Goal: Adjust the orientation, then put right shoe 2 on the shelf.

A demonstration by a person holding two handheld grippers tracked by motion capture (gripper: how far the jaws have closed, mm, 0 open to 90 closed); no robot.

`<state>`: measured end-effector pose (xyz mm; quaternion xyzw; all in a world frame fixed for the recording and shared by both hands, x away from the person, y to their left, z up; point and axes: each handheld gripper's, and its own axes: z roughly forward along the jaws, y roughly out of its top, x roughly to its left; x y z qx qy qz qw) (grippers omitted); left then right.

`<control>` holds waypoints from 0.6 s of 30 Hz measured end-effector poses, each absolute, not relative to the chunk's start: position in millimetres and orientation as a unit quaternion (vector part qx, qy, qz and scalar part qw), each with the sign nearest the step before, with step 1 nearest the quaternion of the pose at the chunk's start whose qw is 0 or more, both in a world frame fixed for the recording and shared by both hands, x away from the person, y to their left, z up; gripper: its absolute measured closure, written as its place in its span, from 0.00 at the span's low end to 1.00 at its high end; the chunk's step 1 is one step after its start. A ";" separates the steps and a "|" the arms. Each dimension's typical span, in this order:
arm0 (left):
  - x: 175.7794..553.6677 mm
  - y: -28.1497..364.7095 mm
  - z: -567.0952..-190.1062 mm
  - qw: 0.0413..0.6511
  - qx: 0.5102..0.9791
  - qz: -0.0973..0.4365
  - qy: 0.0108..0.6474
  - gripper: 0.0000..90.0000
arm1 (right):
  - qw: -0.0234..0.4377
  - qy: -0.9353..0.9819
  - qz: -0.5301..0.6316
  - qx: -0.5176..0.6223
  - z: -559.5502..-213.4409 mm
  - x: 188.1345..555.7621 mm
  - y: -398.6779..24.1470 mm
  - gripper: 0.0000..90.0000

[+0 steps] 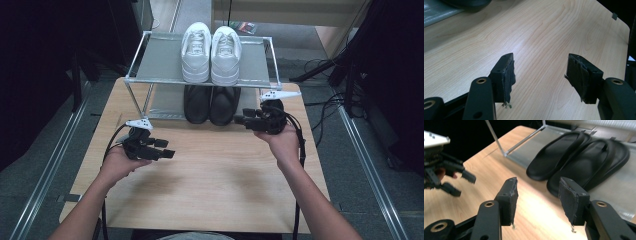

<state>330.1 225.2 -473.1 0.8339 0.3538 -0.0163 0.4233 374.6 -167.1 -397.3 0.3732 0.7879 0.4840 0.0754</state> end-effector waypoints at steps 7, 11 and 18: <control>329.2 224.7 -473.5 0.422 0.835 -0.019 0.353 0.44 | 0.069 0.791 0.482 0.370 -423.6 360.7 -176.9 0.56; 329.3 225.1 -473.6 0.420 0.836 -0.019 0.353 0.44 | 0.068 0.790 0.485 0.370 -429.9 356.5 -182.3 0.56; 329.5 224.2 -474.0 0.420 0.836 -0.018 0.354 0.44 | 0.071 0.788 0.496 0.358 -441.9 344.7 -193.5 0.56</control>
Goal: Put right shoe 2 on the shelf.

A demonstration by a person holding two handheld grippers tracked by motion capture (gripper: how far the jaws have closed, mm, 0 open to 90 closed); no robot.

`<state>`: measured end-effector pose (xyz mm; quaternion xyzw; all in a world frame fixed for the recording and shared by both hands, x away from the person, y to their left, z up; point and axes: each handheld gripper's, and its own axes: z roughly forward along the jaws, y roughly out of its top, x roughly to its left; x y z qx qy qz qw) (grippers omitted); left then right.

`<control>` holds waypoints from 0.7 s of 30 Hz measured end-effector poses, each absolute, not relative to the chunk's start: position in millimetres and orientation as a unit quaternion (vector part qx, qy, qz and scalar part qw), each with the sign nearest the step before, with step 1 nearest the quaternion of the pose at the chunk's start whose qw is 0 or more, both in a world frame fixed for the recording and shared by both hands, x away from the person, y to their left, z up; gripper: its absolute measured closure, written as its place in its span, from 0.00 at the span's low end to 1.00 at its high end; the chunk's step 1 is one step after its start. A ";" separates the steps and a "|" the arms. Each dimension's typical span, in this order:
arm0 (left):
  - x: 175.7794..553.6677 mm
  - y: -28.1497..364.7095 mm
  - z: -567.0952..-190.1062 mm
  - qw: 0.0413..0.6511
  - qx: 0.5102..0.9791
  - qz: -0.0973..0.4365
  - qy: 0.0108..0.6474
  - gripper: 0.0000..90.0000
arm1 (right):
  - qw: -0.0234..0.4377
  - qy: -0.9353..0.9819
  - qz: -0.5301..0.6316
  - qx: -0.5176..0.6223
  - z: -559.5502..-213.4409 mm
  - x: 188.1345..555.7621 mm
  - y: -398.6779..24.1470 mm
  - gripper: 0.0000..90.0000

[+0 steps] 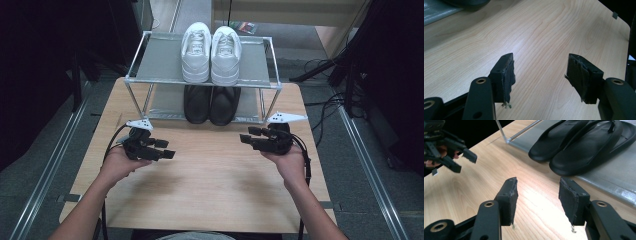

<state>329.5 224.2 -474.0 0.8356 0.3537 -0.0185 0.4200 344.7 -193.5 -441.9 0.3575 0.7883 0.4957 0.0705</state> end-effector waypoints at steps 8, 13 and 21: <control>329.3 223.0 -474.3 0.418 0.838 -0.019 0.350 0.44 | 0.076 0.795 0.495 0.341 -457.2 333.7 -204.0 0.54; 329.7 221.7 -474.8 0.419 0.837 -0.020 0.350 0.43 | 0.074 0.798 0.492 0.341 -462.2 331.3 -209.0 0.53; 333.7 219.6 -477.3 0.416 0.836 -0.025 0.357 0.41 | 0.080 0.799 0.484 0.348 -469.8 329.8 -215.5 0.51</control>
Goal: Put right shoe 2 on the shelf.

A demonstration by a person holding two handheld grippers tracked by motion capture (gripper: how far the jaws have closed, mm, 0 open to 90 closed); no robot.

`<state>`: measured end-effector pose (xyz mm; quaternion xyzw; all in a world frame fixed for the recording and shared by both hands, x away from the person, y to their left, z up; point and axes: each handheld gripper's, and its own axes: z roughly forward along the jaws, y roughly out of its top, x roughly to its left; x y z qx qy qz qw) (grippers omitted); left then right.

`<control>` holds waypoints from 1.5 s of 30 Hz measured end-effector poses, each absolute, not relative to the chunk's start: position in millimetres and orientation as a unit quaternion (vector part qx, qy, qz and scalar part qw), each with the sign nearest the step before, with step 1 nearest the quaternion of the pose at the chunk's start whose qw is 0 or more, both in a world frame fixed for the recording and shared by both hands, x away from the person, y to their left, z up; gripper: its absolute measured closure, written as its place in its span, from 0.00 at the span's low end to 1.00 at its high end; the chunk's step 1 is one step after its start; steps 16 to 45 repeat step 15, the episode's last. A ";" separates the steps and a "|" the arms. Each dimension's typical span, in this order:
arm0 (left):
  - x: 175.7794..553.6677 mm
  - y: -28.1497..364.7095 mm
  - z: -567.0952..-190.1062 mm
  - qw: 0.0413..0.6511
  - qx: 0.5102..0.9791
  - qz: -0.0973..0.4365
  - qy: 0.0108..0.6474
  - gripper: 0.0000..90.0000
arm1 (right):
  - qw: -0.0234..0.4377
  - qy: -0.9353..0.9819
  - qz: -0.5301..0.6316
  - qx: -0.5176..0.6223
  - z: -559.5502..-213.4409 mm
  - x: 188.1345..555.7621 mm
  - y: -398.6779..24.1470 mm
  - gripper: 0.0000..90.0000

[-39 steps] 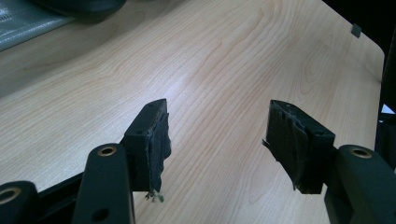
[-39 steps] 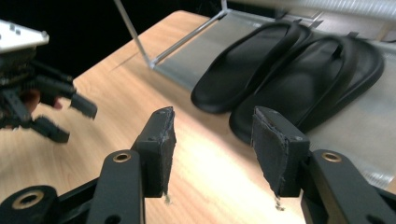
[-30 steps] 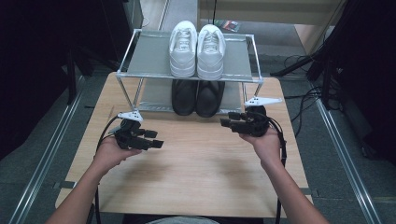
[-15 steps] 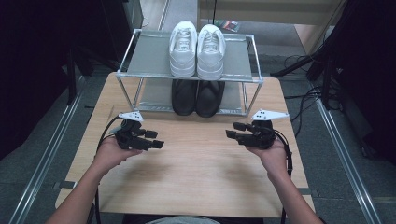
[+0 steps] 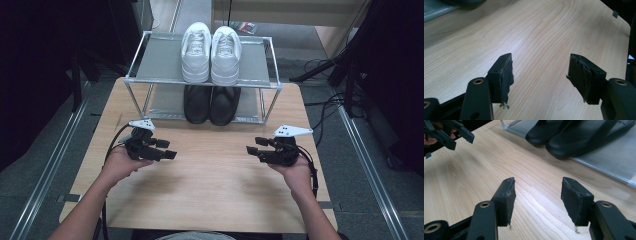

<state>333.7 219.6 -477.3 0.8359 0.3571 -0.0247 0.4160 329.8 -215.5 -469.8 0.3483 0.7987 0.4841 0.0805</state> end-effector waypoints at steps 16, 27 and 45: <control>332.5 201.4 -490.4 0.392 0.844 -0.011 0.366 0.27 | 0.074 0.800 0.480 0.353 -473.3 332.5 -214.6 0.40; 332.5 201.4 -490.4 0.392 0.844 -0.011 0.366 0.27 | 0.074 0.800 0.480 0.353 -473.3 332.5 -214.6 0.40; 332.5 201.4 -490.4 0.392 0.844 -0.011 0.366 0.27 | 0.074 0.800 0.480 0.353 -473.3 332.5 -214.6 0.40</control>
